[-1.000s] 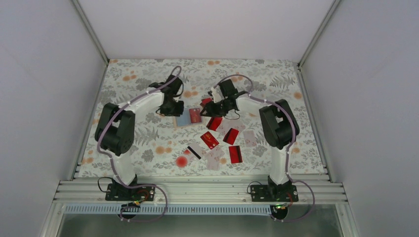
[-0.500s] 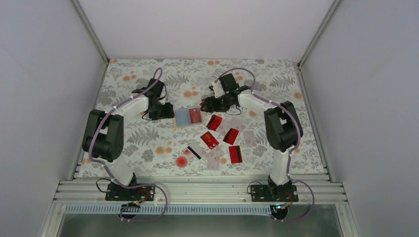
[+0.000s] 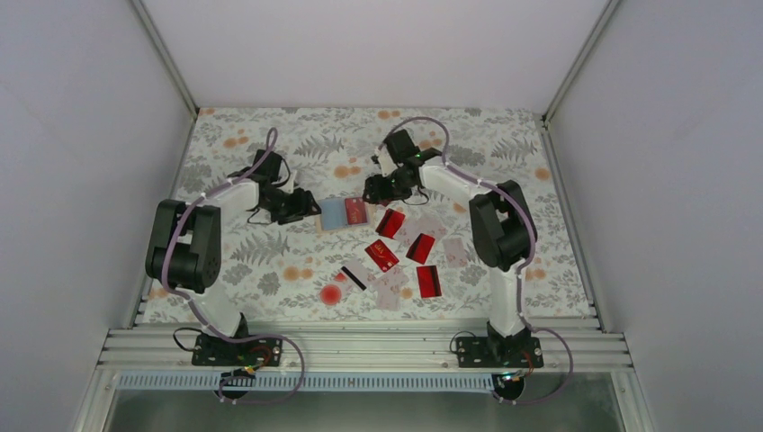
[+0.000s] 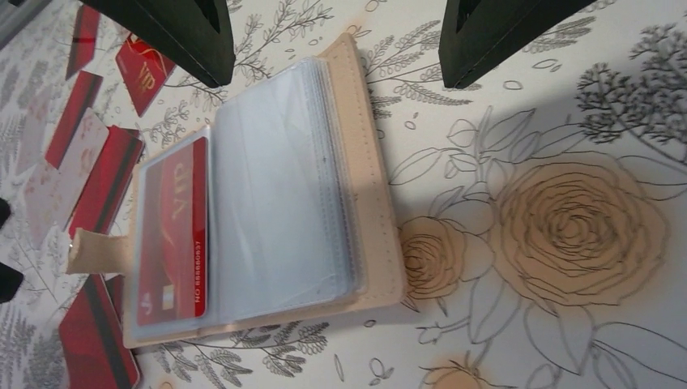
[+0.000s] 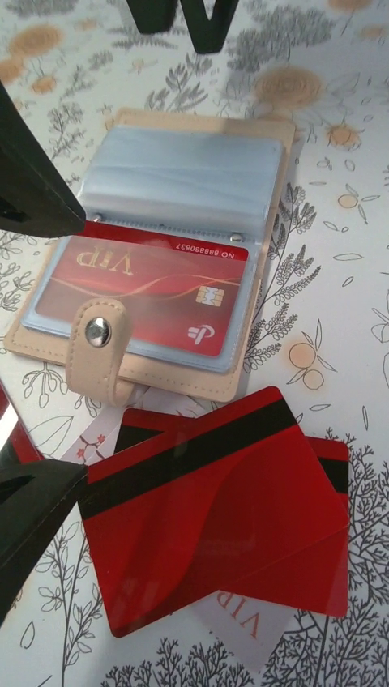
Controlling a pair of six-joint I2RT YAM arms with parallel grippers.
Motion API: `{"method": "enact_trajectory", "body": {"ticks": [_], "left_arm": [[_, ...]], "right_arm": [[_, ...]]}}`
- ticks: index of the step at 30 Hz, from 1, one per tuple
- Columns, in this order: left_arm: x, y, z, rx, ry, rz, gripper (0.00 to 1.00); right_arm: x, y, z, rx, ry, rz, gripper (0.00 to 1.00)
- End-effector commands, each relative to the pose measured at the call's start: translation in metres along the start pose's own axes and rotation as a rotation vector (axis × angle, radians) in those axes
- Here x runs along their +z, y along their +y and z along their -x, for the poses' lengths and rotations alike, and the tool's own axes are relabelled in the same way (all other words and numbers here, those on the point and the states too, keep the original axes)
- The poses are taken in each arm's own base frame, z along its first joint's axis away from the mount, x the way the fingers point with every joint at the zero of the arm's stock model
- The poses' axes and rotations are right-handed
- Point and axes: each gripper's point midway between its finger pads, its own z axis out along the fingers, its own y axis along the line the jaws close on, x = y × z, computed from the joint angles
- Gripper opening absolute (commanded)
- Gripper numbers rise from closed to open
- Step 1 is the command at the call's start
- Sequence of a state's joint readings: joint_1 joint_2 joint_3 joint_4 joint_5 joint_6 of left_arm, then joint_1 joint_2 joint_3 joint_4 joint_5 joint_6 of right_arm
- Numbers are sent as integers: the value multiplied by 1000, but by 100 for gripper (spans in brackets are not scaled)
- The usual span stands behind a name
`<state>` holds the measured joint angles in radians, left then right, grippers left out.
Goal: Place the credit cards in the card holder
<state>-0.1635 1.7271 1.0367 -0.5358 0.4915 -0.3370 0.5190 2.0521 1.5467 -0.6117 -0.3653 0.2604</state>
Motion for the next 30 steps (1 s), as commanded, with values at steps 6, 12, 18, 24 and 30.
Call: {"method": "enact_trajectory", "body": {"ticks": [6, 12, 18, 24, 30], "left_arm": [[11, -3, -7, -28, 26, -73, 61], [20, 1, -13, -43, 57, -86, 61], [29, 0, -13, -55, 76, -115, 61], [34, -4, -11, -66, 88, -160, 60], [38, -9, -8, -68, 93, -194, 59]], "right_arm": [[21, 3, -4, -134, 56, -267, 66], [27, 2, -2, -179, 66, -352, 63], [32, 5, -5, -204, 74, -374, 57], [34, 7, -3, -209, 64, -373, 40], [41, 5, -11, -201, 80, -353, 19]]}}
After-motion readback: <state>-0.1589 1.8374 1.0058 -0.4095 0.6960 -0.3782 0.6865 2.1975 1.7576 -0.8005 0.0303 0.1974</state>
